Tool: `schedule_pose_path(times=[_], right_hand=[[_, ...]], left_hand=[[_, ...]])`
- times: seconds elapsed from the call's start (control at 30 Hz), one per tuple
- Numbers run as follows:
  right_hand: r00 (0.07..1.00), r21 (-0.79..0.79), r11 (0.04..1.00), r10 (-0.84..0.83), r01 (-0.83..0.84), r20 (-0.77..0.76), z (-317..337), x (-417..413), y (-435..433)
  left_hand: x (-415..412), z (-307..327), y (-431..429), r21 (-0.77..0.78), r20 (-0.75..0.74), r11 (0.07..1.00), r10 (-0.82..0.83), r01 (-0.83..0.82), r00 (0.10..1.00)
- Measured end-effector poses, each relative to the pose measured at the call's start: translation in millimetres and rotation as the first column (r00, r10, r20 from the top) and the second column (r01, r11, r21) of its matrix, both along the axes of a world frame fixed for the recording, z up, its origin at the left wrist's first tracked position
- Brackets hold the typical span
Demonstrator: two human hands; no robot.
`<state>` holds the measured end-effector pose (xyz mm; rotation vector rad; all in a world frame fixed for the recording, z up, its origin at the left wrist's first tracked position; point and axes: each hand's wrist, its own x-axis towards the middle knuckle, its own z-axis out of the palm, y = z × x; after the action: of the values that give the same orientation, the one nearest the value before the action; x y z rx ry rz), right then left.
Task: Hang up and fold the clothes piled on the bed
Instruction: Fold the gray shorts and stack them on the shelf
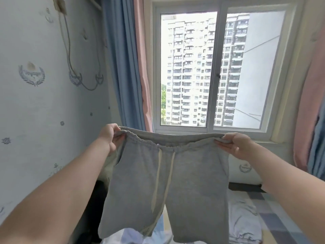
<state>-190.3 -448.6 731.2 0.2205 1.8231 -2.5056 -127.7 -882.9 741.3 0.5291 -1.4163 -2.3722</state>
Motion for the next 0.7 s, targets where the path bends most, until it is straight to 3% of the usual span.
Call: schedule_pose_path(times=[0.07,0.1,0.17,0.23,0.3,0.4,0.5,0.6,0.7], right_hand=[[0.991,0.070,0.993,0.104,-0.099,-0.081,17.6,-5.1,-3.2],[0.982,0.101,0.987,0.140,-0.128,-0.128,25.6,-7.7,-4.0],[0.962,0.182,0.979,0.133,-0.090,-0.238,40.4,-12.3,-3.2],[0.941,0.287,0.957,0.058,0.043,-0.333,54.9,-17.1,-2.3],[0.913,0.378,0.911,0.003,0.166,-0.408,67.6,-20.6,-3.2],[0.848,0.552,0.752,-0.016,0.359,-0.529,83.3,-22.5,-5.9],[0.819,0.659,0.611,0.029,0.439,-0.573,99.5,-23.2,-3.1],[0.835,0.667,0.614,0.022,0.423,-0.550,112.4,-22.7,1.4],[0.863,0.629,0.675,-0.024,0.386,-0.505,116.7,-20.9,-1.5]], left_hand=[[-7.7,12.7,2.6,-0.156,-0.090,0.987,0.016,-0.030,0.996],[-10.7,17.2,2.8,-0.320,-0.114,0.944,0.046,-0.080,0.992],[-14.7,25.5,-0.6,-0.693,-0.156,0.685,0.159,-0.223,0.975],[-15.6,37.3,-4.4,-0.858,-0.240,0.407,0.218,-0.312,0.946],[-16.9,50.1,-8.5,-0.883,-0.282,0.325,0.211,-0.339,0.936],[-19.7,68.2,-11.2,-0.865,-0.224,0.408,0.208,-0.293,0.952],[-24.3,80.5,-12.8,-0.742,-0.134,0.638,0.161,-0.207,0.978],[-25.8,87.7,-13.7,-0.544,-0.110,0.830,0.077,-0.125,0.991],[-24.3,90.1,-6.9,-0.441,-0.049,0.894,0.066,-0.081,0.997]])
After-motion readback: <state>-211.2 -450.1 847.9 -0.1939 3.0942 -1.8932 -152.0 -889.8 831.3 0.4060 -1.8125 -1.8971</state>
